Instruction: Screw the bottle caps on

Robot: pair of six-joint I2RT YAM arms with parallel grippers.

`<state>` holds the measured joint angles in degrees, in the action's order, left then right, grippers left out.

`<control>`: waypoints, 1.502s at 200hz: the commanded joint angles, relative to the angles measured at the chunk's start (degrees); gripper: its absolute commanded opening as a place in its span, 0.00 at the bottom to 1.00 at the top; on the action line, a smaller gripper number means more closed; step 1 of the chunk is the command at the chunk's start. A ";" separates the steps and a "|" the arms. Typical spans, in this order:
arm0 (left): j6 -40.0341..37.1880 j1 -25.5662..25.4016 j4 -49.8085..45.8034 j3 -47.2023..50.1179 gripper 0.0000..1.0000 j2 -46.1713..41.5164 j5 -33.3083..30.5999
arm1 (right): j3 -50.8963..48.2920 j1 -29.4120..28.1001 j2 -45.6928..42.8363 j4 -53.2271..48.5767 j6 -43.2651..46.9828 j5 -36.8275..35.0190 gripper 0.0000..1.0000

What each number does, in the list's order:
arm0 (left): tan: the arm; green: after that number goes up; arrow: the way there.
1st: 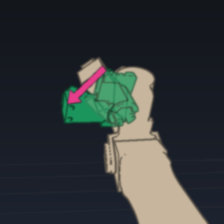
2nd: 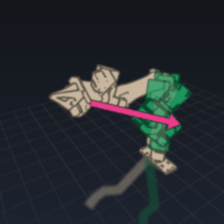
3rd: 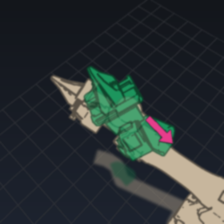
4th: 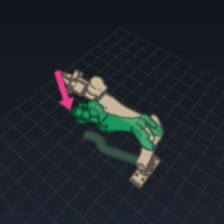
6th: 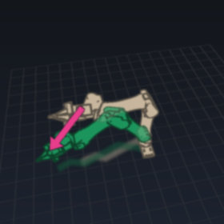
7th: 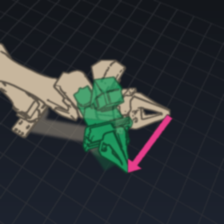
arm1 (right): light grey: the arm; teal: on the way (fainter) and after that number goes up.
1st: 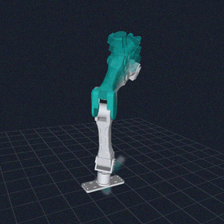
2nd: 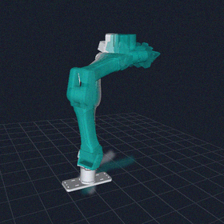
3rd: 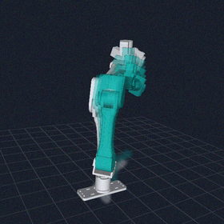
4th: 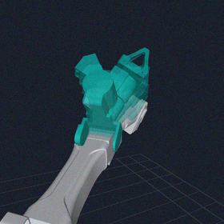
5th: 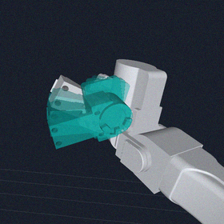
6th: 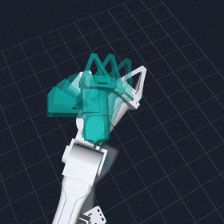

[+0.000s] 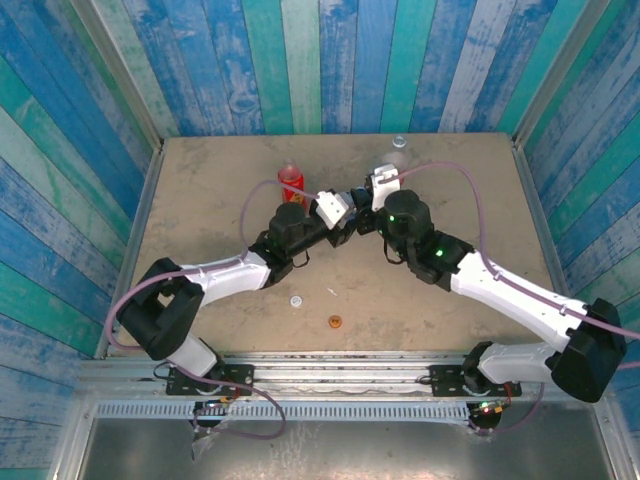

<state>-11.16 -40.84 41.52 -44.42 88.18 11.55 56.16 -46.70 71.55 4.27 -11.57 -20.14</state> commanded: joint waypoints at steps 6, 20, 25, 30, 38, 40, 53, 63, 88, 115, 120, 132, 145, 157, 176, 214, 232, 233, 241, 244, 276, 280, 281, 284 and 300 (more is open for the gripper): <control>0.84 4.08 8.04 -0.67 0.39 -1.68 2.38 | -1.96 0.47 -3.54 -4.86 5.33 6.65 0.21; 1.81 6.02 9.42 1.32 0.39 -2.26 9.93 | -2.43 0.78 -6.67 -5.18 8.78 10.19 0.40; 1.80 6.67 9.31 1.80 0.39 -2.51 12.82 | -2.67 0.95 -7.97 -5.31 10.03 11.79 0.46; 1.71 7.32 8.84 2.12 0.39 -2.80 15.90 | -3.03 1.18 -9.25 -5.65 11.08 13.31 0.51; 1.11 8.42 7.87 2.44 0.39 -3.23 21.66 | -3.69 1.58 -11.25 -6.01 12.63 15.95 0.58; 0.87 8.54 7.48 2.46 0.39 -3.38 23.25 | -3.84 1.78 -11.67 -6.20 12.91 16.79 0.59; -1.34 9.61 4.24 2.43 0.40 -4.29 31.80 | -5.04 2.54 -14.72 -7.30 15.21 21.52 0.62; -2.72 9.99 2.11 2.40 0.40 -5.01 36.98 | -5.66 2.95 -16.69 -8.97 17.28 25.26 0.62; -10.54 10.08 -7.38 1.47 0.41 -7.06 45.82 | -4.19 3.11 -18.89 -16.59 22.48 32.53 0.61; -17.38 9.99 -18.29 -1.47 0.41 -7.84 53.98 | -1.40 3.11 -17.86 -21.95 25.53 36.96 0.59; -17.97 10.08 -19.19 -1.78 0.41 -7.81 54.94 | -1.07 3.18 -17.56 -22.19 25.95 37.88 0.58; -18.84 10.07 -20.24 -2.08 0.40 -7.87 56.68 | -0.34 3.13 -16.62 -22.31 26.50 39.19 0.56; -18.98 10.06 -20.64 -2.40 0.40 -7.64 57.50 | 0.38 3.15 -15.22 -22.40 27.34 40.73 0.54; -19.46 10.08 -22.01 -2.95 0.40 -7.37 58.03 | 1.09 3.18 -13.81 -22.55 28.09 42.06 0.51; -20.06 9.99 -23.40 -3.48 0.40 -6.94 59.09 | 1.99 3.19 -11.71 -22.50 28.74 42.55 0.46; -20.24 9.94 -23.94 -3.89 0.40 -6.93 59.89 | 2.90 3.17 -9.31 -22.61 29.72 42.70 0.38; -20.48 9.91 -24.54 -4.16 0.40 -6.73 60.15 | 3.16 3.11 -8.91 -22.78 29.72 42.47 0.28; -20.48 9.91 -24.55 -4.12 0.40 -6.72 60.07 | 3.16 3.10 -8.89 -22.75 29.75 42.47 0.28; -20.54 9.90 -24.49 -4.03 0.40 -6.73 59.55 | 3.25 3.15 -8.88 -22.60 29.52 42.14 0.22; -20.52 9.90 -24.47 -4.05 0.40 -6.72 59.36 | 3.25 3.15 -8.92 -22.57 29.43 42.14 0.20; -13.72 9.70 -14.52 -1.29 0.40 -7.22 52.93 | 2.24 3.17 -9.54 -20.61 26.84 38.33 0.04; -12.18 9.69 -12.32 -0.78 0.41 -7.36 51.22 | 1.89 3.12 -9.65 -19.84 26.00 37.23 0.02; -11.72 9.71 -11.80 -0.63 0.41 -7.39 50.77 | 1.82 3.16 -9.66 -19.57 25.82 36.95 0.01; -10.53 9.70 -10.34 -0.29 0.41 -7.37 49.21 | 1.49 3.11 -9.74 -18.97 25.15 36.08 0.01; -7.46 9.69 -6.58 0.39 0.40 -7.50 39.69 | -0.11 3.02 -9.77 -15.49 20.53 29.24 0.00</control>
<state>-25.39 -30.87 25.15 -45.50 84.01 64.82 57.74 -43.68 62.30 -16.43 15.75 17.56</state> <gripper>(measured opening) 0.621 0.291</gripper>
